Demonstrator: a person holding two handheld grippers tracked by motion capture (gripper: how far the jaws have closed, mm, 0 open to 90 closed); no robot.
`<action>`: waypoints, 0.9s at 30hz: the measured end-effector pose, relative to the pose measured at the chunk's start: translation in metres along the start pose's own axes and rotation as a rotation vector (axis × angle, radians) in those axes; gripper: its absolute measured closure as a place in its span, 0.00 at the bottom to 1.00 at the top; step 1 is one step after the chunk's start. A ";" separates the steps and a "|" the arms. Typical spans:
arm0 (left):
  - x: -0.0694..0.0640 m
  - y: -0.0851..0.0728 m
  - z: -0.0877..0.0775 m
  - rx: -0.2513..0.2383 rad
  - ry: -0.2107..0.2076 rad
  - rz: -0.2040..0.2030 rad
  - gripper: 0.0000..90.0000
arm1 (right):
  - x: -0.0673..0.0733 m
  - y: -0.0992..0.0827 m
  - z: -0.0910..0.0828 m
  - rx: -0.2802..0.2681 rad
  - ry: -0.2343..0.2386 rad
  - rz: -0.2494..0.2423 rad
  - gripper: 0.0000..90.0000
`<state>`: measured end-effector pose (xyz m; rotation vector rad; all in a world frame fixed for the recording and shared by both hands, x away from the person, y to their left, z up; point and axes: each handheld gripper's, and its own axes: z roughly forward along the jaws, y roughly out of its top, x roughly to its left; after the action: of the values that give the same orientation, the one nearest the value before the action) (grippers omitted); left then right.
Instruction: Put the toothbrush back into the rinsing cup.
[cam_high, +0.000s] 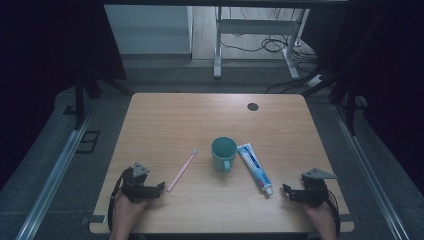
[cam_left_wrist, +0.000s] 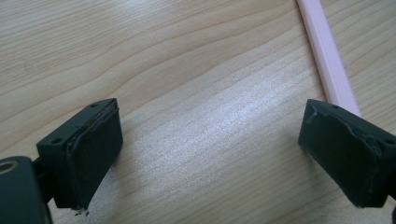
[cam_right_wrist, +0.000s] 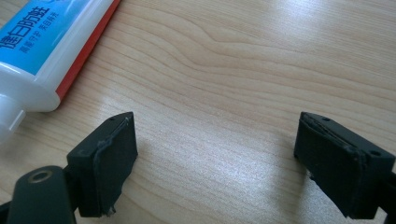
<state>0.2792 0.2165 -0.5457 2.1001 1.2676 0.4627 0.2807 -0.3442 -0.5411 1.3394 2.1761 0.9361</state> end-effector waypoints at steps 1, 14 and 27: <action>0.000 0.000 0.000 0.000 0.000 -0.001 0.07 | 0.000 0.000 0.000 0.000 0.000 0.000 0.14; 0.000 0.001 0.001 0.003 0.000 -0.003 0.05 | 0.000 0.000 0.000 0.000 -0.001 0.002 0.14; 0.000 0.002 0.001 0.000 0.001 -0.003 0.07 | 0.000 0.000 0.000 0.000 -0.002 0.003 0.14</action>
<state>0.2812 0.2158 -0.5454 2.0984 1.2707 0.4620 0.2808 -0.3439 -0.5412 1.3431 2.1726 0.9356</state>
